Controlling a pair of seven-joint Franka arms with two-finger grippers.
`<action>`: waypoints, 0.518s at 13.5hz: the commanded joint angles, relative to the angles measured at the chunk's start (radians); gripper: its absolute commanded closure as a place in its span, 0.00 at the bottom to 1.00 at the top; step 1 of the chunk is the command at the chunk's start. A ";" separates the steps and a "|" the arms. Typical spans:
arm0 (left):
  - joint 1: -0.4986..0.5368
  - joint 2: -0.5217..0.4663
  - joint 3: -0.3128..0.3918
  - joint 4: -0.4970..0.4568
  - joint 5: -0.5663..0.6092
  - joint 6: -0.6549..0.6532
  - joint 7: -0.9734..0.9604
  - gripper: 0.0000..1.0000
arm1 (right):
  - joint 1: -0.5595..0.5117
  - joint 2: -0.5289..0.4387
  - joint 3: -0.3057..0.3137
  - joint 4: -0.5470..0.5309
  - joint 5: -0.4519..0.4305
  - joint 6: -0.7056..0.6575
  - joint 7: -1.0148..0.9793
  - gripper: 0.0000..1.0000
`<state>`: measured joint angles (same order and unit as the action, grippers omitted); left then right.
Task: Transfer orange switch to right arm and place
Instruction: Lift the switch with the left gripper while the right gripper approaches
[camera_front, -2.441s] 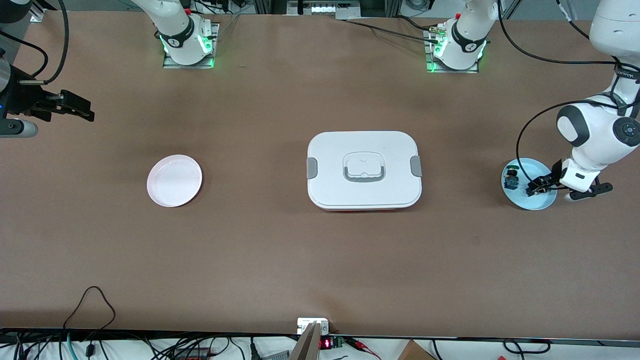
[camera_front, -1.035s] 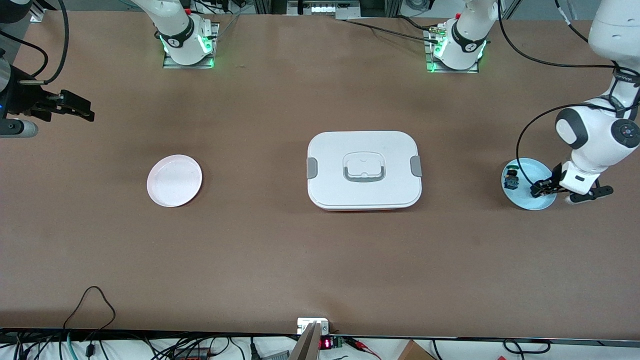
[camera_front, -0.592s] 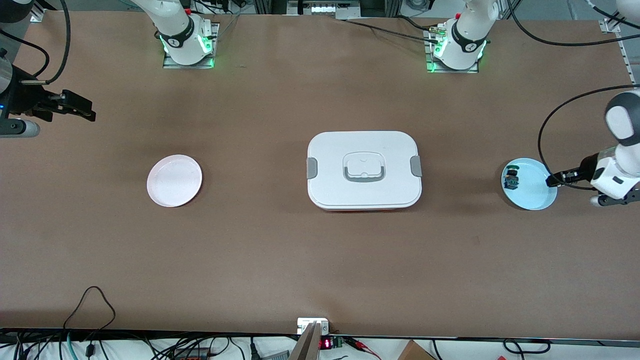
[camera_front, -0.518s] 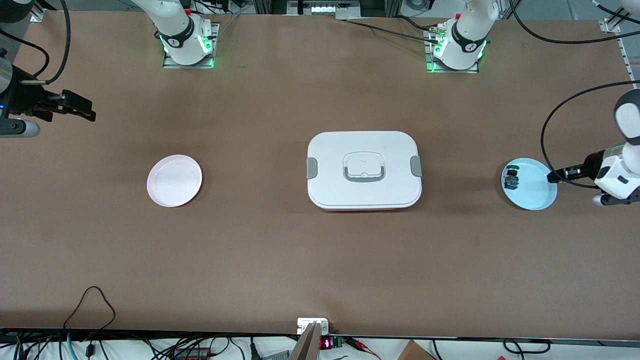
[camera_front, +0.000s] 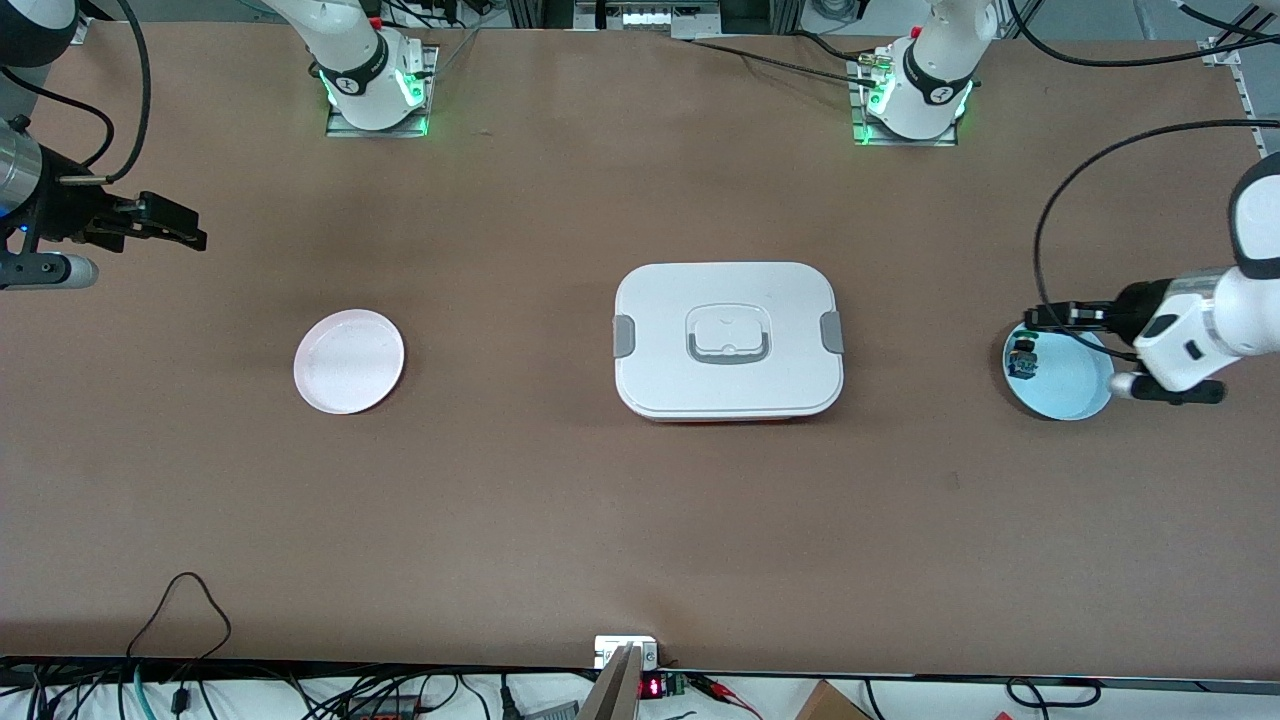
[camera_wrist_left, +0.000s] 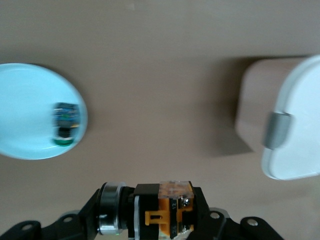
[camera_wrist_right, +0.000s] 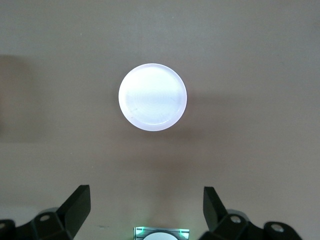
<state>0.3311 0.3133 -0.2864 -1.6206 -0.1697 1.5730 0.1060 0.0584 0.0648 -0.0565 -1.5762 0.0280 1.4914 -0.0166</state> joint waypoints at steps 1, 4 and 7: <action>0.008 0.023 -0.092 0.027 -0.088 -0.056 0.038 0.76 | -0.003 -0.003 -0.002 0.012 0.097 0.001 0.003 0.00; 0.011 0.023 -0.178 0.018 -0.201 -0.006 0.182 0.76 | -0.002 0.009 -0.005 0.010 0.291 0.009 0.006 0.00; 0.006 0.032 -0.197 -0.025 -0.405 0.093 0.477 0.76 | 0.001 0.044 0.001 0.010 0.435 0.033 0.000 0.00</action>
<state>0.3271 0.3297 -0.4739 -1.6258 -0.4558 1.6166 0.3947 0.0582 0.0791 -0.0579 -1.5756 0.3809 1.5090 -0.0166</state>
